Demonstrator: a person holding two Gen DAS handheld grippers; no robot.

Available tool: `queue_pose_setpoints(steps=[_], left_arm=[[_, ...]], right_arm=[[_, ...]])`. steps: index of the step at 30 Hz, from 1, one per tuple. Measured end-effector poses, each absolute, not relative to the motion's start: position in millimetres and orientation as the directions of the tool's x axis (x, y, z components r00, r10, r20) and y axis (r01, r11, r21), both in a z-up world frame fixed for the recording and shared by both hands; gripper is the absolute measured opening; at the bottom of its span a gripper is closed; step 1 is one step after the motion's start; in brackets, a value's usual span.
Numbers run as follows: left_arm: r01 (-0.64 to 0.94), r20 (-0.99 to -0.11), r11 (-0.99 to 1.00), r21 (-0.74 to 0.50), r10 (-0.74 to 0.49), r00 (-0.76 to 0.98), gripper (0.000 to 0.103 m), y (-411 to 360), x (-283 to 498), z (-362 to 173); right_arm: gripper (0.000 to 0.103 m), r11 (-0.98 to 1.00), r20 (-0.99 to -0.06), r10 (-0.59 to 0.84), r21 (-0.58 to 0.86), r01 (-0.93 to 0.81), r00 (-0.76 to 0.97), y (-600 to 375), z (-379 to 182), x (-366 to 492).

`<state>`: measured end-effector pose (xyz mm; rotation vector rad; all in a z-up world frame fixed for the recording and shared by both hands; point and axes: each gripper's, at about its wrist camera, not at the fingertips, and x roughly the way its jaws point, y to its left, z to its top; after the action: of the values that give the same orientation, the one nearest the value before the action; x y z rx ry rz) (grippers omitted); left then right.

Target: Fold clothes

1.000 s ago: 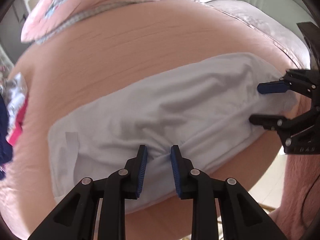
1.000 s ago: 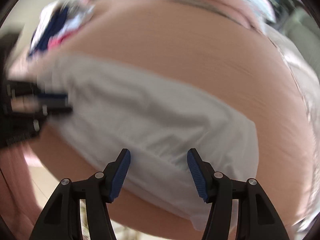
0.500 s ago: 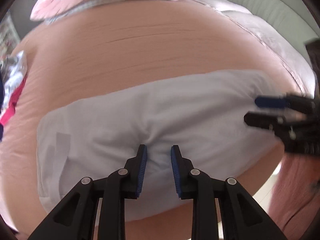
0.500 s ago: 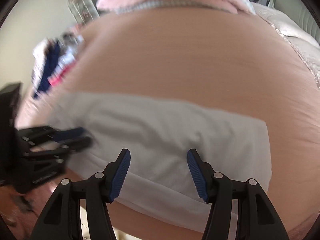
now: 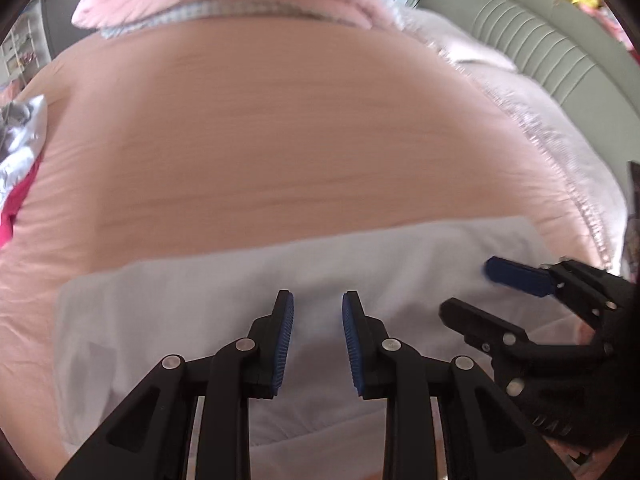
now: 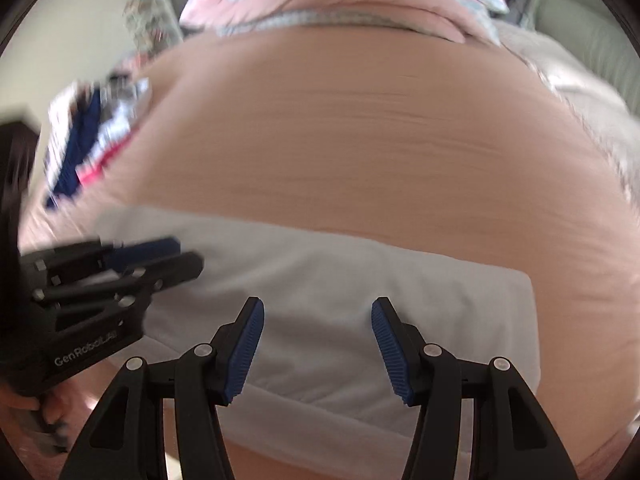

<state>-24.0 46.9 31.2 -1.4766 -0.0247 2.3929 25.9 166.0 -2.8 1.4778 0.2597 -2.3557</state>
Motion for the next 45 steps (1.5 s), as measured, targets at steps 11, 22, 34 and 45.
queue_pose_setpoints(steps=[11,22,34,45], left_arm=[[-0.238,-0.88,-0.956,-0.174,0.259,-0.398,0.023,-34,9,40],[-0.109,-0.797,-0.948,-0.3,0.312,-0.518,0.023,-46,23,41],[-0.127,-0.785,-0.939,-0.32,0.338,-0.52,0.023,-42,49,43],[0.015,-0.79,-0.956,-0.293,0.234,-0.566,0.023,-91,65,47]], right_arm=[[0.052,-0.965,-0.89,-0.127,0.01,0.261,-0.438,264,14,38],[0.061,-0.967,-0.904,-0.249,0.252,0.037,-0.349,308,-5,49],[0.045,-0.943,-0.87,-0.317,0.333,0.025,-0.378,301,-15,32],[0.041,-0.931,-0.868,-0.338,0.366,-0.008,-0.362,323,-1,42]])
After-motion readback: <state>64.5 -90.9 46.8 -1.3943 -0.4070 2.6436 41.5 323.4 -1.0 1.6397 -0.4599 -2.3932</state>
